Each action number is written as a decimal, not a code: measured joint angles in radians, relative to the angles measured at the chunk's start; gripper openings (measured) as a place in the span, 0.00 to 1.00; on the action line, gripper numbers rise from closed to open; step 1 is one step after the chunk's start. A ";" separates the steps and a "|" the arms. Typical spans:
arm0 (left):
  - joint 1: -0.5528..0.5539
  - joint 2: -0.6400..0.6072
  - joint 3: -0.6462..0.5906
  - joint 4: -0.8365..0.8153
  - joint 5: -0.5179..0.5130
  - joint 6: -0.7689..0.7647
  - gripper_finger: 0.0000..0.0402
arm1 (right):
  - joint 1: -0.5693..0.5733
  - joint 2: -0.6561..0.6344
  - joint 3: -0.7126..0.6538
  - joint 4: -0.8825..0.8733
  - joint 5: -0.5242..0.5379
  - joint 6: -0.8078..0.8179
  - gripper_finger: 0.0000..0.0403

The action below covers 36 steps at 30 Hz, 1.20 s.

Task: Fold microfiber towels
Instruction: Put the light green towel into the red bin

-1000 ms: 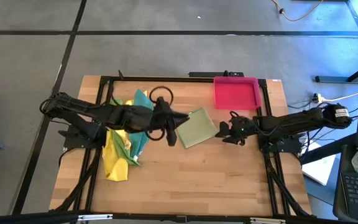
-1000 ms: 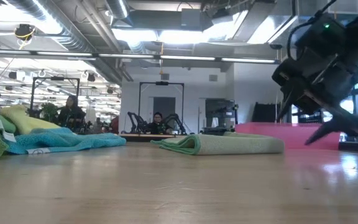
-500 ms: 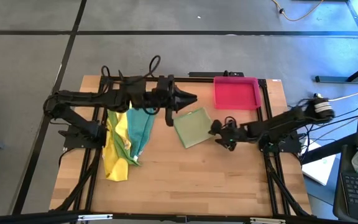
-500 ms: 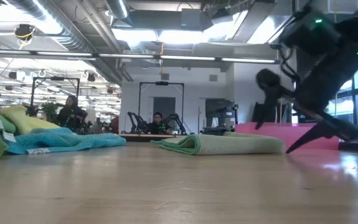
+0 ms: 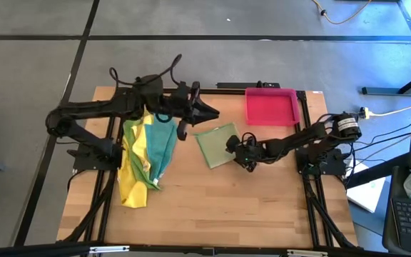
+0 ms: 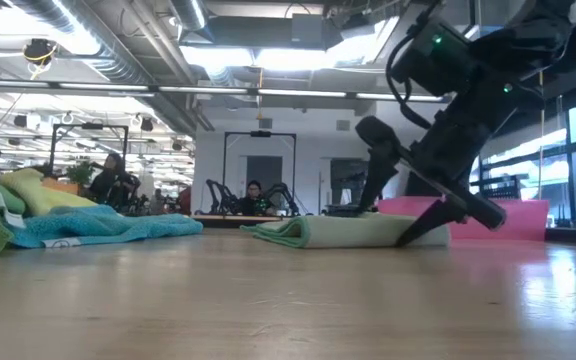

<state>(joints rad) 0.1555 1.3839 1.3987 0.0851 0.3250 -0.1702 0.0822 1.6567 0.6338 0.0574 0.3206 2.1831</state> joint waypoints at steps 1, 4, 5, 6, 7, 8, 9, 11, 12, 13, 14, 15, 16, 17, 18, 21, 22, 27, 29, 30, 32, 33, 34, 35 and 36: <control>0.007 -0.010 0.000 -0.025 0.005 0.011 0.11 | 0.000 0.000 0.000 -0.003 0.000 0.001 0.71; 0.024 -0.018 0.000 -0.039 0.008 0.024 0.11 | -0.005 0.001 0.000 -0.014 0.003 0.001 0.67; 0.029 -0.024 0.000 -0.057 0.009 0.024 0.11 | -0.006 0.001 0.000 -0.017 0.005 0.000 0.66; 0.034 -0.027 -0.001 -0.061 0.010 0.025 0.11 | -0.010 0.002 0.000 -0.022 0.007 0.000 0.64; 0.036 -0.030 0.000 -0.055 0.010 0.025 0.11 | -0.013 0.002 0.000 -0.029 0.007 -0.001 0.63; 0.038 -0.031 0.000 -0.055 0.011 0.025 0.11 | -0.016 0.002 0.000 -0.036 0.009 -0.003 0.62; 0.040 -0.032 0.000 -0.056 0.011 0.025 0.11 | -0.018 0.002 0.000 -0.043 0.012 -0.003 0.60; 0.041 -0.036 -0.001 -0.074 0.011 0.025 0.11 | -0.021 0.002 0.000 -0.054 0.024 -0.011 0.57; 0.041 -0.037 -0.001 -0.073 0.010 0.026 0.11 | -0.023 0.002 0.000 -0.059 0.030 -0.014 0.56; 0.041 -0.039 0.000 -0.075 0.011 0.026 0.11 | -0.023 0.002 0.000 -0.065 0.036 -0.015 0.54; 0.041 -0.040 0.000 -0.078 0.012 0.026 0.11 | -0.023 0.003 0.000 -0.072 0.045 -0.017 0.52; 0.041 -0.040 0.000 -0.083 0.015 0.027 0.11 | -0.023 0.003 0.000 -0.080 0.050 -0.023 0.50; 0.041 -0.040 0.000 -0.090 0.018 0.026 0.11 | -0.023 0.003 0.000 -0.089 0.053 -0.031 0.48; 0.041 -0.039 0.000 -0.092 0.025 0.026 0.11 | -0.023 0.003 0.000 -0.097 0.056 -0.038 0.46; 0.041 -0.039 0.000 -0.095 0.031 0.026 0.11 | -0.023 0.003 0.000 -0.106 0.058 -0.045 0.43; 0.041 -0.039 0.000 -0.109 0.037 0.026 0.11 | -0.023 0.003 0.000 -0.121 0.058 -0.098 0.32; 0.041 -0.039 0.000 -0.113 0.037 0.026 0.11 | -0.023 0.003 0.000 -0.125 0.058 -0.118 0.28; 0.041 -0.044 0.000 -0.134 0.037 0.028 0.11 | -0.021 0.006 -0.005 -0.139 0.079 -0.203 0.04; 0.041 -0.047 0.000 -0.143 0.037 0.051 0.11 | -0.021 0.007 -0.006 -0.130 0.095 -0.217 0.04; 0.041 -0.051 0.000 -0.156 0.036 0.064 0.11 | -0.021 0.008 -0.007 -0.121 0.097 -0.231 0.04; 0.043 -0.063 -0.001 -0.178 0.033 0.085 0.11 | -0.021 0.008 -0.010 -0.092 0.101 -0.255 0.04; 0.046 -0.067 0.000 -0.172 0.031 0.097 0.11 | -0.021 0.008 -0.010 -0.078 0.103 -0.262 0.03; 0.049 -0.074 0.001 -0.175 0.029 0.102 0.11 | -0.021 0.003 -0.010 -0.062 0.104 -0.278 0.02; 0.053 -0.079 0.001 -0.186 0.027 0.102 0.11 | -0.021 0.002 -0.011 -0.045 0.105 -0.295 0.02; 0.059 -0.081 0.001 -0.183 0.026 0.102 0.11 | -0.023 0.002 -0.009 -0.032 0.102 -0.312 0.02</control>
<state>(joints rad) 0.2146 1.3033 1.3997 -0.0978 0.3514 -0.0678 0.0593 1.6588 0.6245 0.0249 0.4229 1.8715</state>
